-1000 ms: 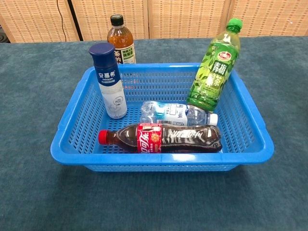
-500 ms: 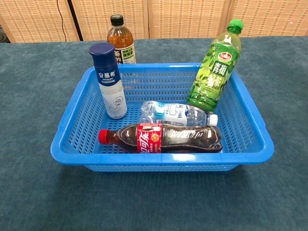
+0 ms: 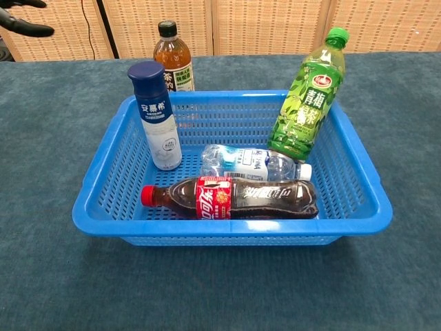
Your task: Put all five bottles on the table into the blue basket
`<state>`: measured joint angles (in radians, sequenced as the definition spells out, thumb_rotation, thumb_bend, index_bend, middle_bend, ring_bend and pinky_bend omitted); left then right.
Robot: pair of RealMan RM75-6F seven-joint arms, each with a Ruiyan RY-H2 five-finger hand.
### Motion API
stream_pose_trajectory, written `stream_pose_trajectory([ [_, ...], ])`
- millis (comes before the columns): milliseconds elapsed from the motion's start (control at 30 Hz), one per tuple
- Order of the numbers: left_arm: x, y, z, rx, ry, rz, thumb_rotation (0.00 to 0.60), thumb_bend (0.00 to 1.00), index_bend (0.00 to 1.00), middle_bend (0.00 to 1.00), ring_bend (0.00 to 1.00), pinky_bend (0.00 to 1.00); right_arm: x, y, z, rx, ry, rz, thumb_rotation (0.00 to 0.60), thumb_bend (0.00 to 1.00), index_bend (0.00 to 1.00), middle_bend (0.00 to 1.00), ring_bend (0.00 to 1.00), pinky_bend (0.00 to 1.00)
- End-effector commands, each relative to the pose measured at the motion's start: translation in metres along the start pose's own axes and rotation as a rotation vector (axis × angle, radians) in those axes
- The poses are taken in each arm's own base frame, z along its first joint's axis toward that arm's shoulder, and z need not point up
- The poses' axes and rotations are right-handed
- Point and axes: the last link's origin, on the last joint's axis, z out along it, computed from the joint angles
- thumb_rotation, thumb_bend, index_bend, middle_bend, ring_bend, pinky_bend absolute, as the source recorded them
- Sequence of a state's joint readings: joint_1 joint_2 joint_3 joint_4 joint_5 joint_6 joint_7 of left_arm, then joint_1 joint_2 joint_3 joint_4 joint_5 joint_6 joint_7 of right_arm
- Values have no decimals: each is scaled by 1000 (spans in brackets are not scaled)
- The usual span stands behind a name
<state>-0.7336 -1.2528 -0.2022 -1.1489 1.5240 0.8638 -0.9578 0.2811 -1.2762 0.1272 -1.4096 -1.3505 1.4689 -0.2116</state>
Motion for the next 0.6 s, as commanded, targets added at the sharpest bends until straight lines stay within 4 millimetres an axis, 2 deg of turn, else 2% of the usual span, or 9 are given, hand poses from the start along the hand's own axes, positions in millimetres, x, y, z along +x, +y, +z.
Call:
stream_pose_trajectory([
  [33, -22, 11, 33, 21, -79, 19, 600, 248, 0, 0, 0, 0, -1, 1, 1, -4, -3, 4, 600, 0, 0, 0, 0, 0],
  [267, -49, 16, 65, 59, -142, 40, 600, 150, 0, 0, 0, 0, -3, 4, 3, -17, -16, 8, 600, 0, 0, 0, 0, 0],
  [367, -65, 20, 76, 60, -171, 34, 600, 146, 0, 0, 0, 0, -3, 6, 4, -25, -17, 10, 600, 0, 0, 0, 0, 0],
  [600, -87, 32, 100, 55, -183, -6, 600, 145, 0, 0, 0, 0, -4, 7, 5, -30, -16, 11, 600, 0, 0, 0, 0, 0],
])
